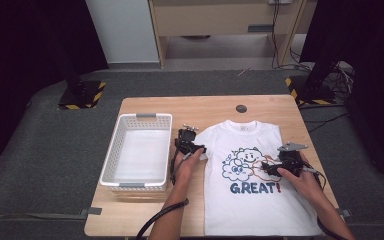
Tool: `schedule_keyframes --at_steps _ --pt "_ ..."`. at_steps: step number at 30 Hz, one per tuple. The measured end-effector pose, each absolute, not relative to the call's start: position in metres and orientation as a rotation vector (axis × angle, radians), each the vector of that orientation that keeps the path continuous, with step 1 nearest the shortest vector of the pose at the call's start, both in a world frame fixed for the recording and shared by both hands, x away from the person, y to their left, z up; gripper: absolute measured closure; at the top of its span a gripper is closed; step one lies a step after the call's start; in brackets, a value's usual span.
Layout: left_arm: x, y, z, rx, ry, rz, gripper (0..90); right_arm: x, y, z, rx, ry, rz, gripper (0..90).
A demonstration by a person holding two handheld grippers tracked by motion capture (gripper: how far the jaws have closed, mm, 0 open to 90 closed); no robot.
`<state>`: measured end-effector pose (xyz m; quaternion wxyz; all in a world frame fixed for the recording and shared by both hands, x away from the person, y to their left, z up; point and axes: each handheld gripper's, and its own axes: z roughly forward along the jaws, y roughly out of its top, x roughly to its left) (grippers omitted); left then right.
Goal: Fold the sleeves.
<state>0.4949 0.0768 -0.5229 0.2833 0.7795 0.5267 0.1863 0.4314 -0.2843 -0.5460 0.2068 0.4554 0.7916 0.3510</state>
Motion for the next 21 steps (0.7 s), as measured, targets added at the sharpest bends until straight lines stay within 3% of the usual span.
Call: schedule_keyframes --at_steps 12,17,21 --pt "0.491 0.072 -0.517 2.102 1.403 0.459 75.7 0.431 -0.284 -0.546 1.271 2.202 0.977 5.7" --pt "0.491 0.071 -0.516 2.076 1.430 0.457 85.1 0.431 -0.284 -0.546 1.273 2.200 0.975 5.6" --pt "0.490 0.071 -0.511 2.056 1.434 0.466 86.4 0.431 -0.283 -0.546 1.276 2.198 0.974 5.6"
